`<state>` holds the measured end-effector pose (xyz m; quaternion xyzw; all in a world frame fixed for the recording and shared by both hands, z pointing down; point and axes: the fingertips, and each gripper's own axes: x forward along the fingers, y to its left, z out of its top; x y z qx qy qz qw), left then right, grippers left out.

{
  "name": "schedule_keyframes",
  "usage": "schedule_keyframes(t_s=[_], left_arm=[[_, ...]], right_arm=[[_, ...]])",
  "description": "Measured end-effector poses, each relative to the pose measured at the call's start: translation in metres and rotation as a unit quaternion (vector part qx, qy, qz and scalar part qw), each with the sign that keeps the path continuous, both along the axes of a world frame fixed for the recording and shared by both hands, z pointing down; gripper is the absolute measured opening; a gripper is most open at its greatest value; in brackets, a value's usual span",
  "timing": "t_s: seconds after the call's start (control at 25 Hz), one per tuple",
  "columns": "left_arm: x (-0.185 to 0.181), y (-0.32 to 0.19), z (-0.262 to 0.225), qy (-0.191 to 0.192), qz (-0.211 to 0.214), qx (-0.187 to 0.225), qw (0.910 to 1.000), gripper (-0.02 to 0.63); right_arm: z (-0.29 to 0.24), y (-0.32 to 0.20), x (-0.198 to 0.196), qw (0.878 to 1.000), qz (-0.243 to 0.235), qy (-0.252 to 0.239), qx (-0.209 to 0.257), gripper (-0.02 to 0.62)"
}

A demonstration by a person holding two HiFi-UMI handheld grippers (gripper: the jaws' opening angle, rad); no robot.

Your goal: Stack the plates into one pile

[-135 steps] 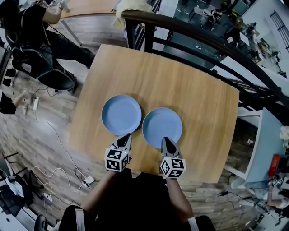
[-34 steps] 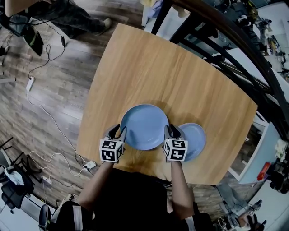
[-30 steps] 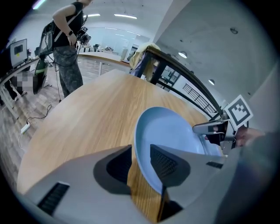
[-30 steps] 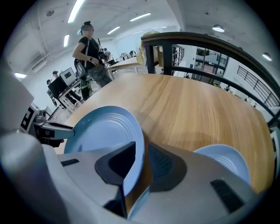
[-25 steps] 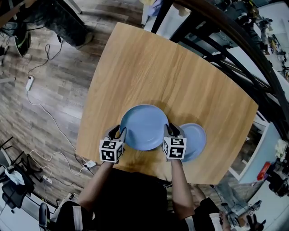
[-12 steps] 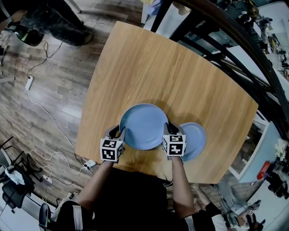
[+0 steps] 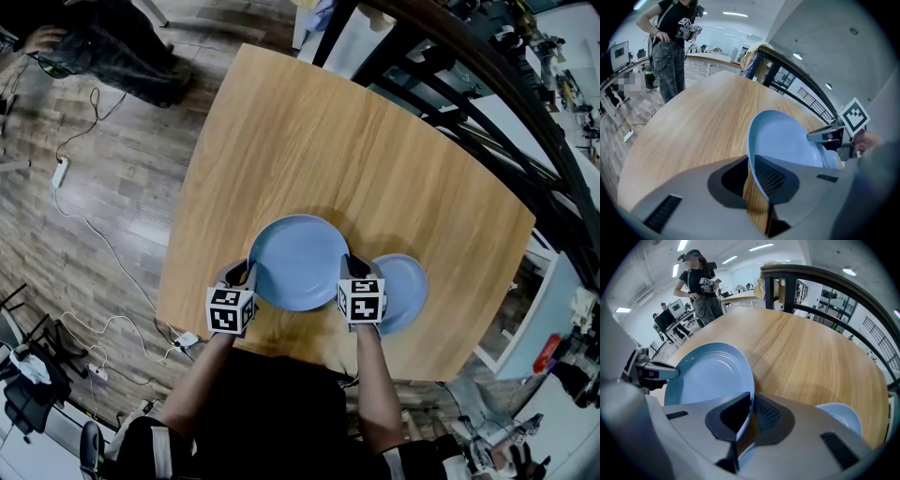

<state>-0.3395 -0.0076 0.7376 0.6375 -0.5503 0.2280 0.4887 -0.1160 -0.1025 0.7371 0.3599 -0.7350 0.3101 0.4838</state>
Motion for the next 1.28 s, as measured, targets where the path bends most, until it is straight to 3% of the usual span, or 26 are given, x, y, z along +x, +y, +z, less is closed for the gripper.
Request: schedule_keyframes(t_s=[1.28], left_arm=[[-0.026,0.013,-0.029,-0.003,-0.014,0.025,0.9996,0.041]], right_arm=[[-0.03,0.025,-0.019,0.999,0.011,-0.035,-0.003,0.04]])
